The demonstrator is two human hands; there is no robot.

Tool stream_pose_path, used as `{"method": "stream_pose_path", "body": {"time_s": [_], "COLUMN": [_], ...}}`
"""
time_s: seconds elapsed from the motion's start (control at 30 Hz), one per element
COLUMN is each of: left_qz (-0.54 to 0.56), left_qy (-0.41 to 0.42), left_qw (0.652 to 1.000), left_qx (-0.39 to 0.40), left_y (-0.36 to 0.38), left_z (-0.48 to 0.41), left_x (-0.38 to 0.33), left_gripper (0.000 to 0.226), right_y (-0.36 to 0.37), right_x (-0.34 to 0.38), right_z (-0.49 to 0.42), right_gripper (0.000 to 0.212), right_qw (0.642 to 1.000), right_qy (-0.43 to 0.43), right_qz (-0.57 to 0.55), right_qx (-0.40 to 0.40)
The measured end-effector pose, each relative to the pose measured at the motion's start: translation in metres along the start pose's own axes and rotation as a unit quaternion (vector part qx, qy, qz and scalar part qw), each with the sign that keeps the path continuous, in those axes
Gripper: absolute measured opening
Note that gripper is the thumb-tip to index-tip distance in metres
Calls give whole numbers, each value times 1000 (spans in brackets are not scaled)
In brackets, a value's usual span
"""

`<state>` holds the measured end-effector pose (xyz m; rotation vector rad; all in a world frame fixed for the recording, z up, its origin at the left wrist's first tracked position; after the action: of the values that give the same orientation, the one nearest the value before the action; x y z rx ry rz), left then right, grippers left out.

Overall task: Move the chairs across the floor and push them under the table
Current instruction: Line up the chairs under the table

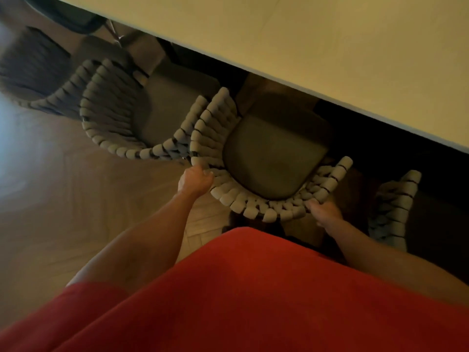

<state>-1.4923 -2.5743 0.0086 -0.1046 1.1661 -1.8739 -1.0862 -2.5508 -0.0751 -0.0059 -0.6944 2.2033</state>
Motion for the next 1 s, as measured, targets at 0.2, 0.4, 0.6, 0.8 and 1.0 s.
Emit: {"method": "stream_pose_path", "body": {"time_s": [0.2, 0.4, 0.6, 0.8, 1.0], "left_qz": [-28, -22, 6, 40, 83], "left_qy": [-18, -34, -25, -7, -40], "left_qw": [999, 999, 997, 998, 996], "left_qx": [36, 23, 67, 56, 21], "left_y": [-16, -39, -34, -22, -3], "left_z": [-81, -157, -210, -251, -268], "left_x": [-2, -5, -10, -6, -22], "left_gripper": [53, 71, 59, 54, 55], "right_y": [14, 31, 59, 64, 56], "right_x": [18, 43, 63, 51, 39], "right_z": [2, 3, 2, -20, -48], "right_gripper": [63, 78, 80, 68, 71], "right_qw": [997, 980, 946, 926, 887], "right_qy": [61, 156, 233, 243, 253], "right_qz": [-36, -88, -169, -229, -340], "right_qx": [-31, -82, -152, -174, -181]}}
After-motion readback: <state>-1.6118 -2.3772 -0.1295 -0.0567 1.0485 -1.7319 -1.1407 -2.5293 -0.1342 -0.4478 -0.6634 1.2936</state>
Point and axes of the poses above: each hand's wrist, its own z-axis away from the middle knuckle, its own y-axis out of the palm, x = y × z, the point moved 3 cm from there along -z, towards the middle knuckle, and after that the axes turned 8 degrees about z, right-handed, at the moved point
